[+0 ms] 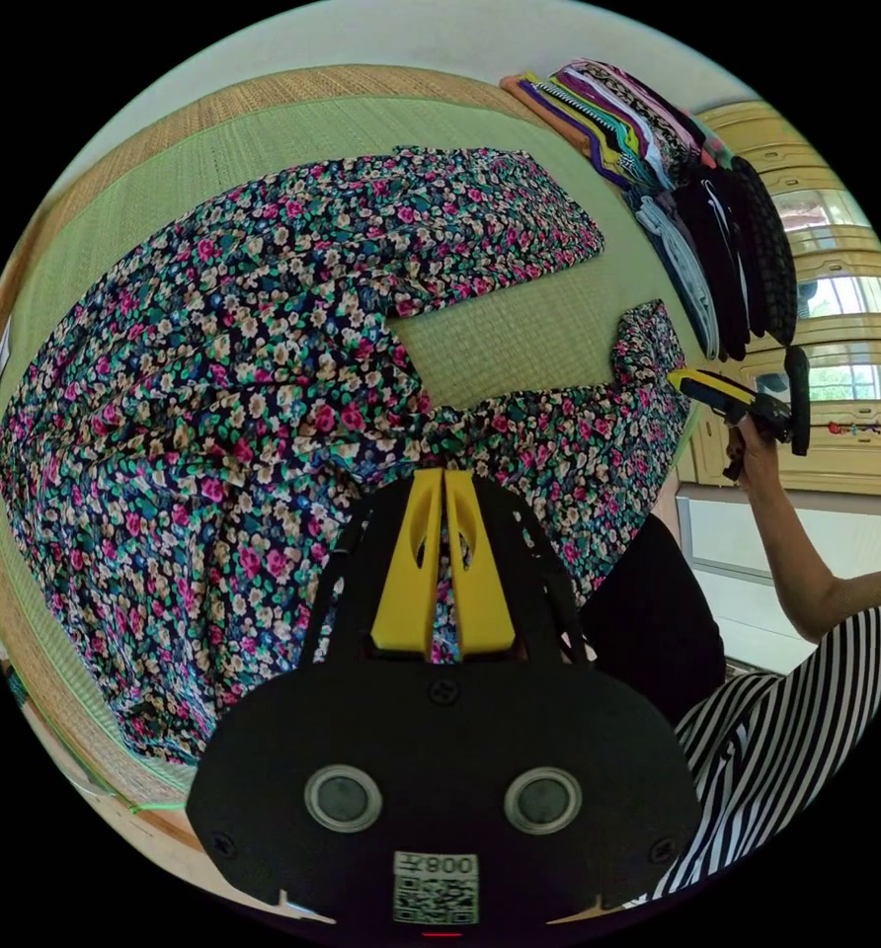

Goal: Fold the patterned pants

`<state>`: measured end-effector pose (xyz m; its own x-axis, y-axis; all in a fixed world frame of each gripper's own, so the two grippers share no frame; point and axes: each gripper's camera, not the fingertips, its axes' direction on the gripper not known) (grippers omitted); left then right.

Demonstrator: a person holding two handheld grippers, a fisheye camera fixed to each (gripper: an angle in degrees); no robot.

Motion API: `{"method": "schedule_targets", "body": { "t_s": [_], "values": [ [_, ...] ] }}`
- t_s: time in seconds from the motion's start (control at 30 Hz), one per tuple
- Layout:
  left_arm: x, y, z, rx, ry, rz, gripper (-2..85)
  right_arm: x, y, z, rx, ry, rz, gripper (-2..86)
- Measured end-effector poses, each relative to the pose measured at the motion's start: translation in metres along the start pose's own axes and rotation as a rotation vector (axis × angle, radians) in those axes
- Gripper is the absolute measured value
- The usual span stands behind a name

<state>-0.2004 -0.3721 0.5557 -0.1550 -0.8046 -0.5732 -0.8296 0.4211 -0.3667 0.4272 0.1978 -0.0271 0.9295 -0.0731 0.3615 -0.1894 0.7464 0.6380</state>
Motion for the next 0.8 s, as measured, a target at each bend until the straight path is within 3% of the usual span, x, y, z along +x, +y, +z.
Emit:
{"method": "schedule_targets", "body": {
  "t_s": [0.3, 0.53, 0.7, 0.8],
  "values": [
    [0.032, -0.027, -0.003, 0.033, 0.03, 0.046, 0.0, 0.062, 0.002, -0.073, 0.079, -0.122, 0.077, 0.6],
    [0.045, -0.04, 0.0, 0.033, 0.019, 0.057, 0.0, 0.176, -0.006, -0.122, 0.058, 0.129, 0.255, 0.3],
    [0.043, -0.038, 0.005, 0.016, -0.004, 0.007, 0.0, 0.166, -0.011, -0.116, 0.108, 0.042, 0.253, 0.0],
    [0.041, -0.04, 0.004, 0.037, 0.009, -0.011, 0.0, 0.14, -0.03, -0.079, 0.038, -0.104, 0.168, -0.2]
  ]
}}
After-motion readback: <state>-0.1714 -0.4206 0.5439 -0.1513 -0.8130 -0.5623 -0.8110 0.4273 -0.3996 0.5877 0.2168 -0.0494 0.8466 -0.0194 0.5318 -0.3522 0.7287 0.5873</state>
